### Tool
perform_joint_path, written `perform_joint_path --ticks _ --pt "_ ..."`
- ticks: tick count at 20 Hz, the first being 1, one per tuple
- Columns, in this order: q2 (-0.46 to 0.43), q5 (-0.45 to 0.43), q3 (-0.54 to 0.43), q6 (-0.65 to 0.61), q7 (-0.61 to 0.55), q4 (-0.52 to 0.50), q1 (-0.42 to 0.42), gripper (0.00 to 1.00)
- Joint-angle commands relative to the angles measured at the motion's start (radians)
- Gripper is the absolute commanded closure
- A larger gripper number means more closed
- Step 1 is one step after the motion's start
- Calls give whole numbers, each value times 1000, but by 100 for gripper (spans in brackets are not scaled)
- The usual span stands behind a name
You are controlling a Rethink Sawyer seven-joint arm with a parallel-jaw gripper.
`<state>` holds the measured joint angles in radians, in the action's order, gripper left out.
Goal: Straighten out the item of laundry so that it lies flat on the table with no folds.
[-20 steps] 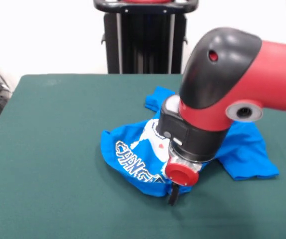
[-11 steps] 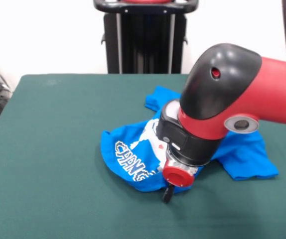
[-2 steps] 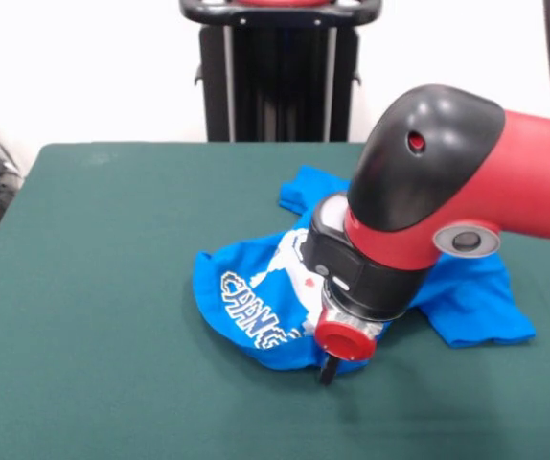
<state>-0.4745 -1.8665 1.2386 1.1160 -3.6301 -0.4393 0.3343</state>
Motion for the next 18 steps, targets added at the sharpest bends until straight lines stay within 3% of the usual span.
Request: perform_joint_path --ticks 1,18 --pt "2 93 -56 50 -169 53 12 100" --pt "24 130 -44 -38 -167 54 -12 100"
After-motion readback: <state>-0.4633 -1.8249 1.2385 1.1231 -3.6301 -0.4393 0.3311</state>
